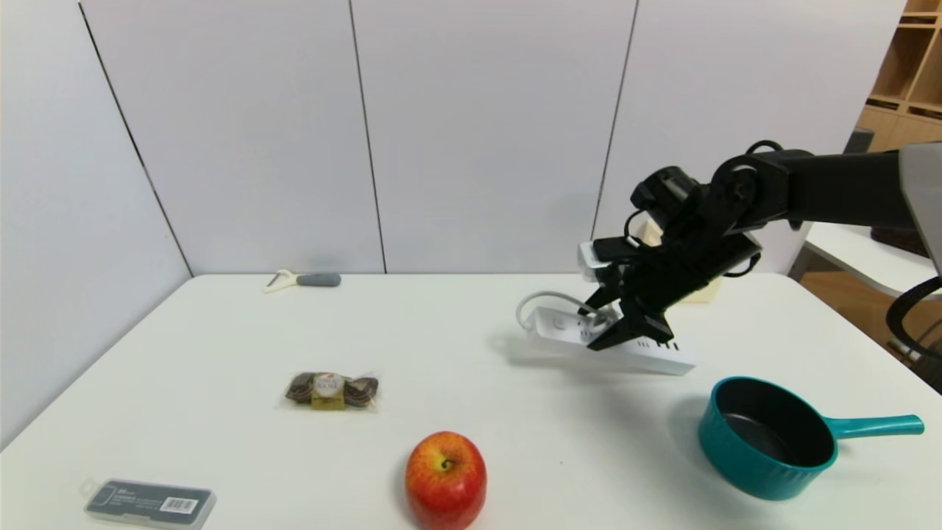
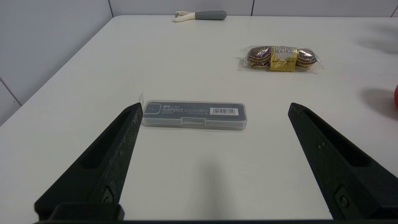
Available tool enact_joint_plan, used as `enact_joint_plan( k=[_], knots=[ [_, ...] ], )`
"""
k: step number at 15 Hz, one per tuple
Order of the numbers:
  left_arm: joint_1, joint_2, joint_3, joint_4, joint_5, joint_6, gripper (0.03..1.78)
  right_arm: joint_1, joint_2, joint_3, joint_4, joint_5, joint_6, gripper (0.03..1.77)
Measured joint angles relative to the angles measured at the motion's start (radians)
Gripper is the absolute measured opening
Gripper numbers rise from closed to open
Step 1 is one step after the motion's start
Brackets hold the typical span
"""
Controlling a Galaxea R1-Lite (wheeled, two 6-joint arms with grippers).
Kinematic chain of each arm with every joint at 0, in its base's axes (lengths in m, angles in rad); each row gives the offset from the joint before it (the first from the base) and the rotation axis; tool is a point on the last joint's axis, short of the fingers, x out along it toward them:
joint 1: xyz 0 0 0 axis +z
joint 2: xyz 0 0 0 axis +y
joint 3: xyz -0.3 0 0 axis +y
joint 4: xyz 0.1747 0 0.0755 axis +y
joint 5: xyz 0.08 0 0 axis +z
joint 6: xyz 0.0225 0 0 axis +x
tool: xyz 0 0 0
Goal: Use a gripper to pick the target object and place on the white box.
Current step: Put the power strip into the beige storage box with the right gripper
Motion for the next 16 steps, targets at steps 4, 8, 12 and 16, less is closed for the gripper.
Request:
enact_joint_plan(
  k=[4, 8, 12, 16],
  knots=[
    [0.0, 0.0, 0.0, 0.0, 0.0, 0.0, 1.69, -0.008, -0.004, -0.022, 0.001, 0.011, -0.001, 0.82],
    [0.0, 0.0, 0.0, 0.0, 0.0, 0.0, 1.69, -0.017, -0.006, -0.059, 0.001, 0.034, -0.001, 0.82],
    [0.0, 0.0, 0.0, 0.0, -0.001, 0.0, 1.69, -0.034, -0.008, -0.1, 0.0, 0.041, 0.0, 0.82],
    [0.0, 0.0, 0.0, 0.0, -0.001, 0.0, 1.69, -0.047, -0.02, -0.107, 0.0, 0.057, 0.0, 0.82]
  ],
)
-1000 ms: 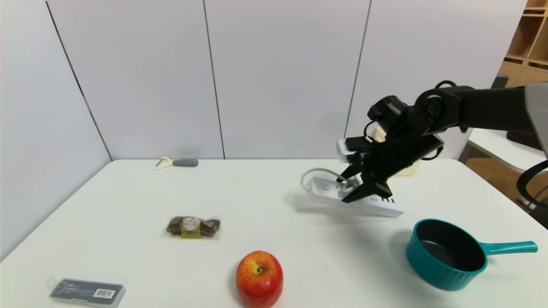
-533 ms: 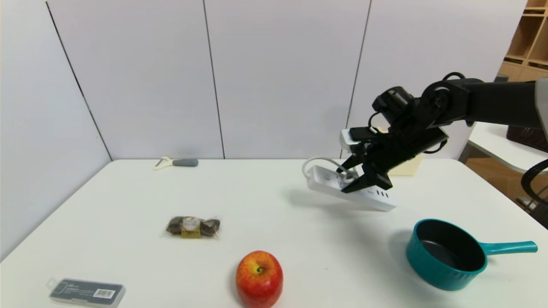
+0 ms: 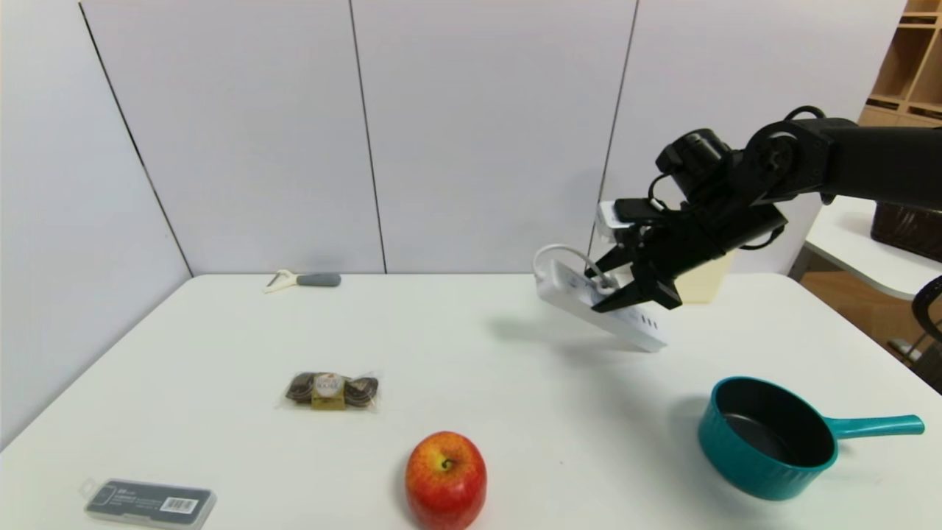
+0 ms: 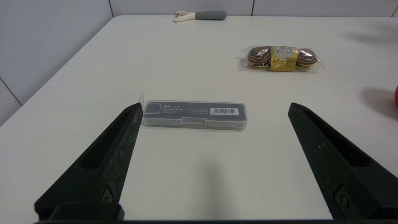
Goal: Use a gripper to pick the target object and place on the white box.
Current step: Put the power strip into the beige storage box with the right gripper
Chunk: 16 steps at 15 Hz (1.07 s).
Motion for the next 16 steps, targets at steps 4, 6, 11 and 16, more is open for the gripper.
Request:
enact_joint_plan(
  k=[4, 6, 11, 16],
  knots=[
    [0.0, 0.0, 0.0, 0.0, 0.0, 0.0, 1.69, -0.01, -0.018, -0.001, -0.001, 0.004, 0.0, 0.82],
    [0.0, 0.0, 0.0, 0.0, 0.0, 0.0, 1.69, -0.018, -0.026, -0.001, -0.001, 0.016, 0.0, 0.82],
    [0.0, 0.0, 0.0, 0.0, 0.0, 0.0, 1.69, -0.042, -0.051, -0.001, -0.001, 0.033, 0.003, 0.82],
    [0.0, 0.0, 0.0, 0.0, 0.0, 0.0, 1.69, -0.077, -0.075, -0.005, -0.002, 0.034, 0.003, 0.82]
  ],
)
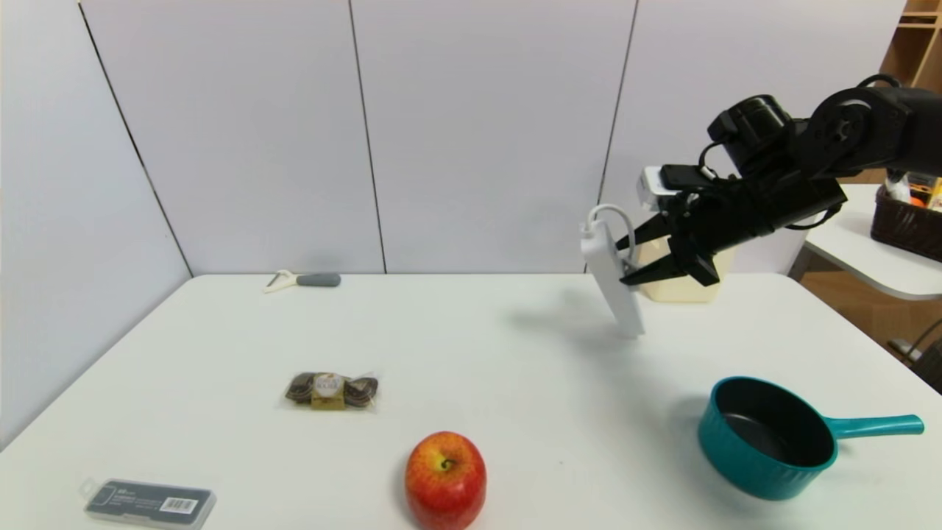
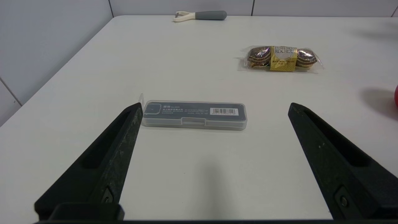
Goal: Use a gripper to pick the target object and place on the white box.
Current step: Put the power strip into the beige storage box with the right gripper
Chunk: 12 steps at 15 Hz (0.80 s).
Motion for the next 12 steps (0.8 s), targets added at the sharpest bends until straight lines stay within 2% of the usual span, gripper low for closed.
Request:
enact_joint_plan(
  k=[10, 12],
  knots=[
    [0.0, 0.0, 0.0, 0.0, 0.0, 0.0, 1.69, -0.051, -0.04, -0.003, -0.007, 0.002, 0.0, 0.82],
    [0.0, 0.0, 0.0, 0.0, 0.0, 0.0, 1.69, -0.062, -0.054, -0.004, -0.009, 0.019, 0.0, 0.82]
  ],
)
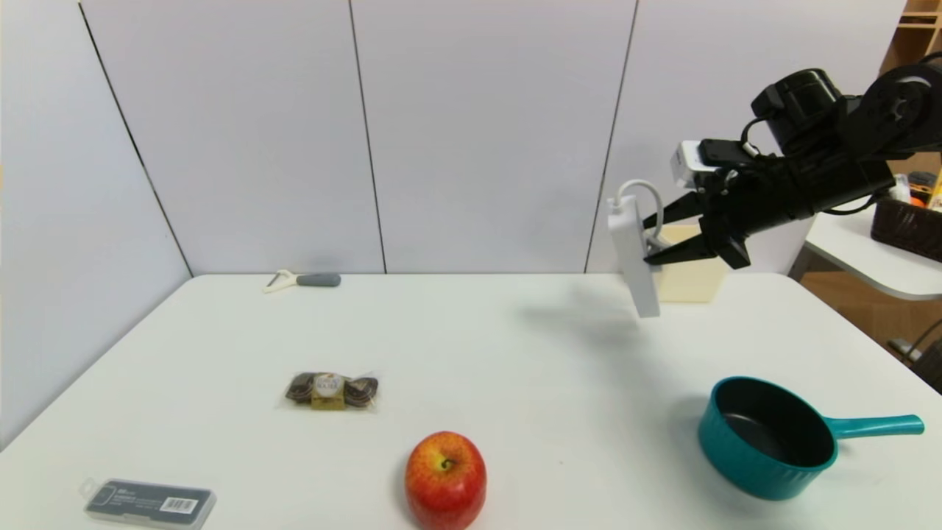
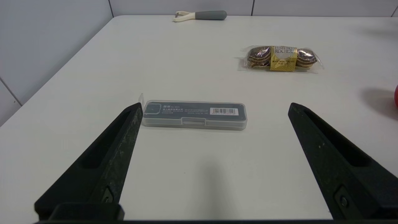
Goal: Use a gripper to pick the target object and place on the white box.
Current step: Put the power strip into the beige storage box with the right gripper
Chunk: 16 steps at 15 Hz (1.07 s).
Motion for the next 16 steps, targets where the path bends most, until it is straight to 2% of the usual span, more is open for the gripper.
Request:
enact_joint_plan(
  k=[5, 8, 10, 16],
  knots=[
    [0.0, 0.0, 0.0, 0.0, 0.0, 0.0, 1.69, -0.041, -0.047, -0.001, 0.0, 0.034, 0.004, 0.82],
    [0.0, 0.0, 0.0, 0.0, 0.0, 0.0, 1.69, -0.086, -0.08, -0.003, -0.004, 0.074, 0.04, 0.82],
    [0.0, 0.0, 0.0, 0.0, -0.001, 0.0, 1.69, -0.11, -0.096, -0.005, -0.043, 0.082, 0.084, 0.82],
    [0.0, 0.0, 0.0, 0.0, 0.0, 0.0, 1.69, -0.134, -0.122, -0.006, -0.237, 0.082, 0.297, 0.82]
  ],
)
